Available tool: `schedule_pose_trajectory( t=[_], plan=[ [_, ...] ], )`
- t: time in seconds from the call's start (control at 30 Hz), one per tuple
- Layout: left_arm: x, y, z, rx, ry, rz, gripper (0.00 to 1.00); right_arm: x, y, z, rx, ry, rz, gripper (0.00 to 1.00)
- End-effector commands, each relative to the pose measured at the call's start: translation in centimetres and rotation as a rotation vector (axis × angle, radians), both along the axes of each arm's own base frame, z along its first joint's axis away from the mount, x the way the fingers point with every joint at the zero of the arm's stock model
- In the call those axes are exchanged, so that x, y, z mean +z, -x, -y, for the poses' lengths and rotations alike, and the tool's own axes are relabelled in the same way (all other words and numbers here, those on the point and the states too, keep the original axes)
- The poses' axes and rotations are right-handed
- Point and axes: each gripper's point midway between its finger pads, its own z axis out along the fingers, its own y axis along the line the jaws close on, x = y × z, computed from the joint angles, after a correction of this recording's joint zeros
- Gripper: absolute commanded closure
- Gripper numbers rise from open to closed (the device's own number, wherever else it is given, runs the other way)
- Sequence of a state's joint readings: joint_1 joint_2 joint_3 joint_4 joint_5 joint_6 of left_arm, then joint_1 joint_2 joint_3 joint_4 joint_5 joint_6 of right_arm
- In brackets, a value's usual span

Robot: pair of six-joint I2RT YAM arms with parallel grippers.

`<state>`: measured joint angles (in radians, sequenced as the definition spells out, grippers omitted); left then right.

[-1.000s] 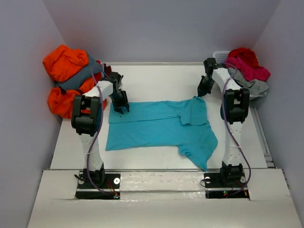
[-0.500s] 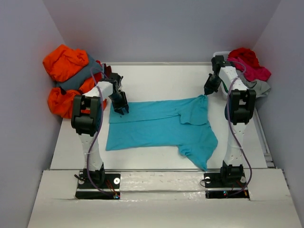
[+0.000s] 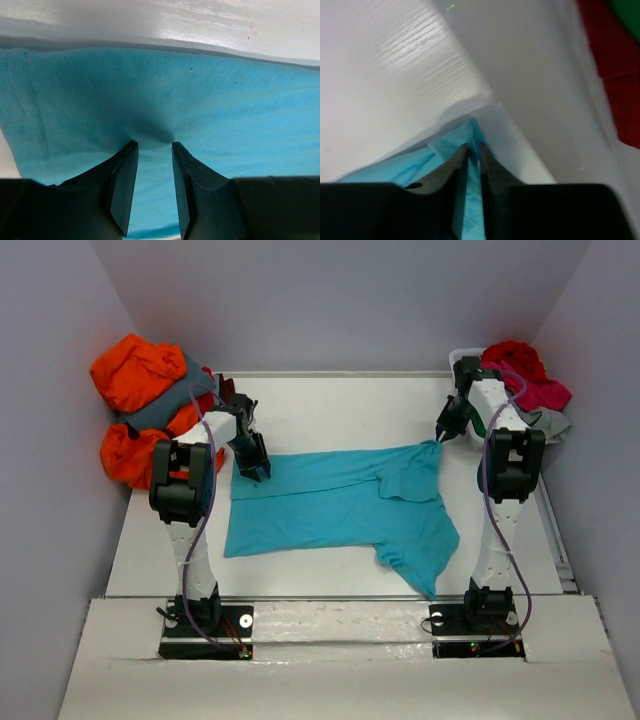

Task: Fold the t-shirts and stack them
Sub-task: Fold the flattened T-shirt at the center of the board.

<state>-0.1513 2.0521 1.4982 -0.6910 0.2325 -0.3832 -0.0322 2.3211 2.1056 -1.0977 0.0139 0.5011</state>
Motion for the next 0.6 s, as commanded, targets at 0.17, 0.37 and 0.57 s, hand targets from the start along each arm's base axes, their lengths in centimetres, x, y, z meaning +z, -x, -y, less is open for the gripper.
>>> schedule_pose_trajectory(
  t=[0.17, 0.37, 0.57],
  plan=[
    [0.7, 0.2, -0.7, 0.008, -0.017, 0.009, 0.55, 3.5, 0.8, 1.0, 0.020, 0.020, 0.038, 0.45],
    [0.9, -0.2, -0.9, 0.008, -0.028, 0.023, 0.54, 5.7, 1.9, 0.7, 0.029, 0.009, 0.061, 0.41],
    [0.2, -0.5, -0.4, 0.020, -0.007, 0.016, 0.55, 5.9, 4.7, -2.9, 0.114, -0.059, 0.047, 0.41]
  ],
)
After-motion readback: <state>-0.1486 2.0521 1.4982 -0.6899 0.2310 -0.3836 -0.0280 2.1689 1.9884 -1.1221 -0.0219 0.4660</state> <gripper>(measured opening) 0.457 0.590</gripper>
